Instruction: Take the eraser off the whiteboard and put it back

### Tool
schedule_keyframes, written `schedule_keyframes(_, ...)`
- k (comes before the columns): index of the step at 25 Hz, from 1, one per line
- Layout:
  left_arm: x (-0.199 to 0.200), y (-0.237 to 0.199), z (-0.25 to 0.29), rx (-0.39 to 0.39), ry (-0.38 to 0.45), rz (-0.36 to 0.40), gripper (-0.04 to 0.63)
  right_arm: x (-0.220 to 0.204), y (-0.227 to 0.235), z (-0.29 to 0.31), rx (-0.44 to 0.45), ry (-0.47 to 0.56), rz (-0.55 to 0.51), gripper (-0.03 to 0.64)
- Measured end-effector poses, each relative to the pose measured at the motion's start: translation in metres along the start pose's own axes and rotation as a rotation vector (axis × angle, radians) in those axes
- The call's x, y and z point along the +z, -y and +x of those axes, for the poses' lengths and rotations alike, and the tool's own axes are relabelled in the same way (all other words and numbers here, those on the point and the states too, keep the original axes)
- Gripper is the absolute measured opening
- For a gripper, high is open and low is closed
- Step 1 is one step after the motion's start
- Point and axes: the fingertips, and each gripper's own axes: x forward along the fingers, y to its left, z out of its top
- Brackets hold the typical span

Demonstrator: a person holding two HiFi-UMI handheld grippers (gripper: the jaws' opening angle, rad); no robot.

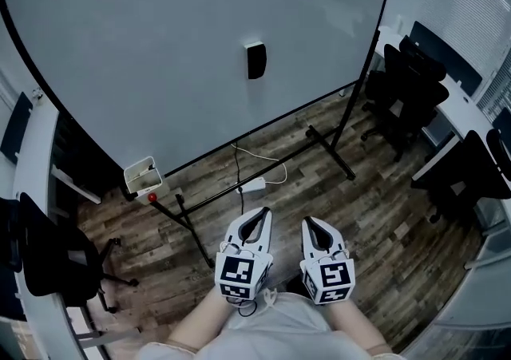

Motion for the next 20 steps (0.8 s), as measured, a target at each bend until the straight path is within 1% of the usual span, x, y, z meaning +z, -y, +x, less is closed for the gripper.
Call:
schedule_keyframes(2,0.000,-0.014,0.019,0.053,-0.001,0.004,0.018,0.003,0.011,0.026,0.059,0.009,0.010,0.028)
schedule_keyframes(5,0.006,-0.033,0.050,0.152,0.013,0.010,0.018,0.008,0.026,0.067,0.172,0.014,0.017,0.028)
schedule_keyframes(9,0.021,-0.051,0.099,0.279,0.050,-0.039,0.018,0.029,0.056,0.114,0.303,0.019,-0.060,0.028)
schedule_keyframes(13,0.037,-0.062,0.151,0.384,0.075,-0.081,0.018,0.054,0.100,0.158,0.385,0.005,-0.144,0.028)
schedule_keyframes(16,0.044,-0.069,0.187,0.456,0.087,-0.113,0.018,0.067,0.133,0.187,0.435,0.002,-0.177,0.028)
schedule_keyframes(17,0.045,-0.071,0.196,0.488,0.086,-0.123,0.018,0.070,0.142,0.195,0.453,0.001,-0.185,0.028)
schedule_keyframes(20,0.043,-0.081,0.210,0.617,0.069,-0.165,0.018,0.077,0.162,0.219,0.514,-0.007,-0.205,0.028)
